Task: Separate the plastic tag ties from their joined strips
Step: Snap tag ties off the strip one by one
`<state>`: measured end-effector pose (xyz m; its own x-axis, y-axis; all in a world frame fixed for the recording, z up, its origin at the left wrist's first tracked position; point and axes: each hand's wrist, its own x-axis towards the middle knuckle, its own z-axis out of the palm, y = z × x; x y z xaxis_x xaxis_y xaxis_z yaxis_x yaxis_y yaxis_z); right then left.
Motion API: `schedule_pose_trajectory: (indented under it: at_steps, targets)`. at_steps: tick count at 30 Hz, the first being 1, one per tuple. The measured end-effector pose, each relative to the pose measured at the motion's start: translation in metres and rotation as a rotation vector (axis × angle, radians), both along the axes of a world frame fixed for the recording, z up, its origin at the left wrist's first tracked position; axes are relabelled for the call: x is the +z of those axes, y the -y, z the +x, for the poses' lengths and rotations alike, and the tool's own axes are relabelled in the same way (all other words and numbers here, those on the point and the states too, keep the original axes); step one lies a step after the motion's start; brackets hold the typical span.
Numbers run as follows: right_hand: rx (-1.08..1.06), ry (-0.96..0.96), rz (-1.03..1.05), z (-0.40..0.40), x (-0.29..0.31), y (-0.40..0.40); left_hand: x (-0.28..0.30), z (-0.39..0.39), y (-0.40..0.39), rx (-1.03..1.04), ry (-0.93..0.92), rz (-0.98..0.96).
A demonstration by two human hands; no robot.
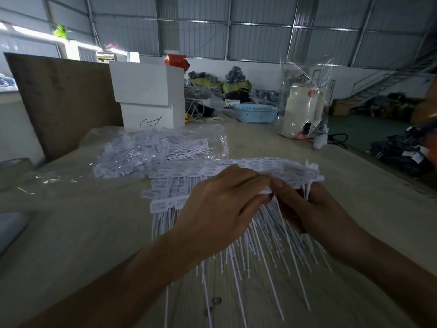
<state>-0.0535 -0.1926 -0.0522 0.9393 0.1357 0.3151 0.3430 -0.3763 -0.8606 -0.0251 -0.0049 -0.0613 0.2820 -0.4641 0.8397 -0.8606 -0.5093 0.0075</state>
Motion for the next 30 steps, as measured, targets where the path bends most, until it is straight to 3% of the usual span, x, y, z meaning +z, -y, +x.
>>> schedule_pose_trajectory:
  at_steps: [8,16,22,30]
  targets:
    - [-0.03,0.159,-0.149,-0.005,0.003,0.001,0.004,-0.009,0.004,0.043,0.002,-0.011]
    - [0.031,0.147,-0.18,-0.006,0.0,0.008,0.006,0.0,0.001,-0.083,-0.242,-0.185]
    - [0.071,0.006,0.076,-0.007,0.009,0.002,0.0,0.003,0.001,-0.088,-0.151,-0.158]
    - [0.08,-0.103,0.019,-0.004,0.007,0.002,0.001,0.0,0.001,-0.087,-0.169,-0.134]
